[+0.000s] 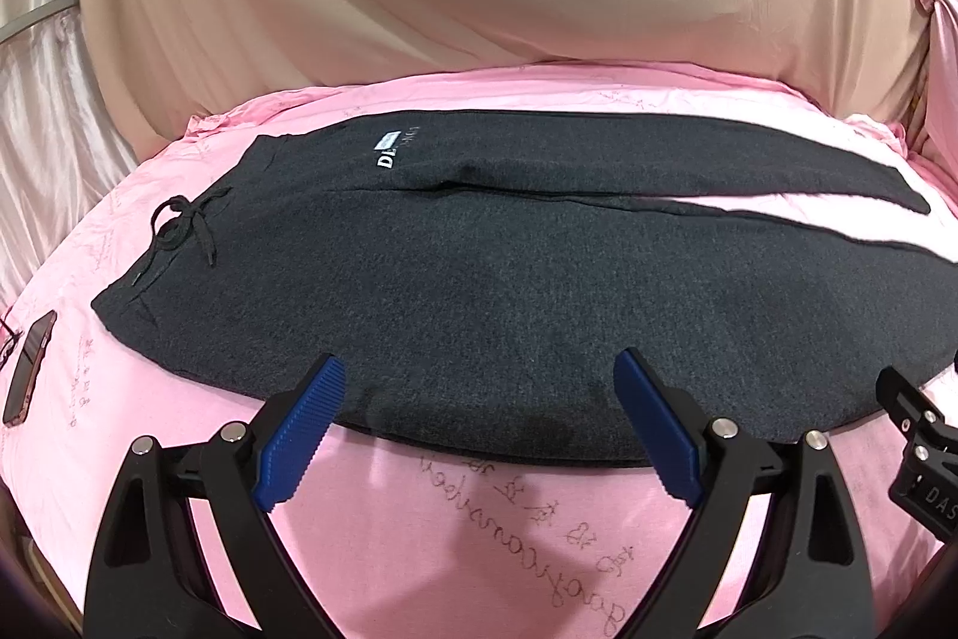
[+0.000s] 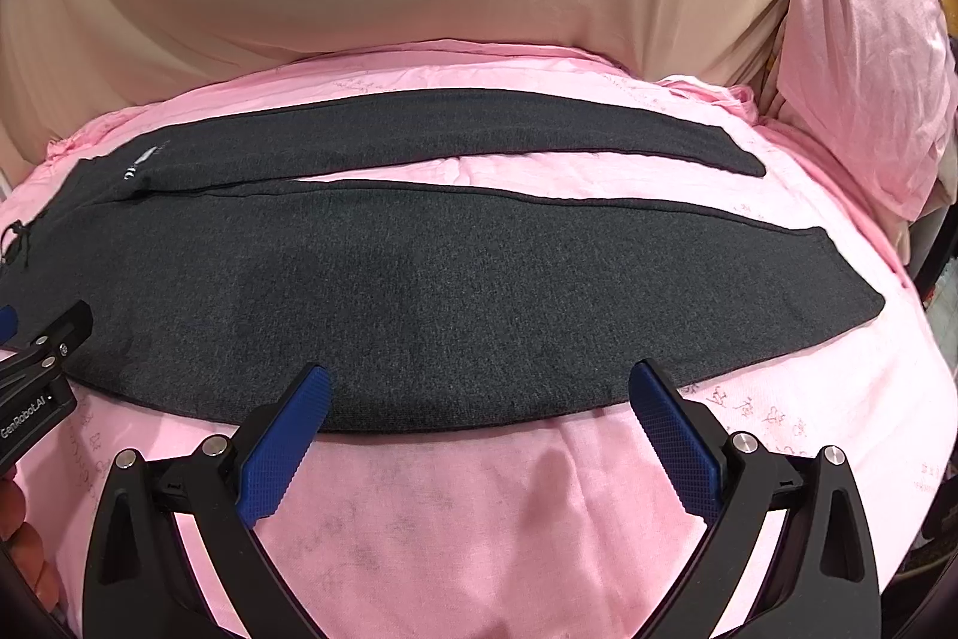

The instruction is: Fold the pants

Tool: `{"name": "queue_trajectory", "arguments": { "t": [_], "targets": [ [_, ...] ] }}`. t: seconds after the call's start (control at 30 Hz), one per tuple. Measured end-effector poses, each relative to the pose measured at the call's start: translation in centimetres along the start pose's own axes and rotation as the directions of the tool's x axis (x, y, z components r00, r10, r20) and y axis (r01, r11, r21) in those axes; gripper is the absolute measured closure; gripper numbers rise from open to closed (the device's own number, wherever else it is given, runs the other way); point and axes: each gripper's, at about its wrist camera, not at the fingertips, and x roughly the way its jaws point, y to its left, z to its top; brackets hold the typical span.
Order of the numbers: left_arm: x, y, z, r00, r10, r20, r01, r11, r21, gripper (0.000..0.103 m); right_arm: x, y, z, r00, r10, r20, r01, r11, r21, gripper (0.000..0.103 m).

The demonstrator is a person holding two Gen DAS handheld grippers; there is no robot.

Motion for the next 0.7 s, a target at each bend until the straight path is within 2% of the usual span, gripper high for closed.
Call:
{"name": "queue_trajectory", "arguments": {
  "t": [0.07, 0.1, 0.23, 0.27, 0.33, 0.4, 0.5, 0.57, 0.6, 0.7],
  "targets": [
    [-0.4, 1.4, 0.8, 0.998, -0.065, -0.012, 0.065, 0.998, -0.018, 0.014, -0.3, -2.4, 1.0, 0.995, 0.102, -0.01, -0.102, 0.993, 0.051, 0.005],
    [-0.5, 2.6, 1.8, 0.994, -0.105, -0.021, 0.104, 0.994, -0.039, 0.014, -0.4, -3.9, 2.0, 0.995, 0.101, 0.002, -0.101, 0.993, 0.06, 0.005],
    [1.1, 8.5, 6.8, 0.986, -0.167, -0.028, 0.162, 0.979, -0.127, 0.014, 1.0, -11.5, 6.7, 0.999, -0.024, 0.047, 0.02, 0.996, 0.085, 0.005],
    [2.1, 10.3, 8.2, 0.987, -0.154, -0.039, 0.146, 0.976, -0.161, 0.014, 2.0, -14.3, 8.3, 0.999, -0.032, 0.04, 0.027, 0.993, 0.117, 0.005],
    [4.4, 13.6, 10.7, 0.988, -0.144, -0.058, 0.127, 0.965, -0.231, 0.013, 4.3, -18.7, 11.0, 1.0, 0.003, 0.02, -0.006, 0.986, 0.168, 0.008],
    [7.7, 17.3, 13.0, 0.984, -0.159, -0.085, 0.123, 0.938, -0.326, 0.014, 7.0, -22.3, 13.7, 1.0, -0.003, -0.005, 0.004, 0.982, 0.188, 0.009],
    [12.3, 21.1, 15.5, 0.978, -0.16, -0.133, 0.09, 0.903, -0.419, 0.013, 11.4, -26.5, 17.2, 0.999, -0.032, -0.037, 0.039, 0.979, 0.201, 0.024],
    [15.2, 23.4, 17.0, 0.983, -0.049, -0.179, -0.037, 0.892, -0.451, 0.014, 14.1, -28.6, 19.1, 0.998, -0.036, -0.057, 0.048, 0.971, 0.235, 0.031],
    [16.4, 24.2, 17.8, 0.984, -0.023, -0.175, -0.059, 0.89, -0.452, 0.013, 15.2, -29.3, 19.7, 0.997, -0.037, -0.063, 0.052, 0.967, 0.249, 0.036],
    [21.3, 26.0, 19.9, 0.972, -0.007, -0.235, -0.09, 0.912, -0.4, 0.013, 19.3, -30.2, 21.6, 0.992, -0.042, -0.123, 0.072, 0.964, 0.254, 0.036]
  ]
}}
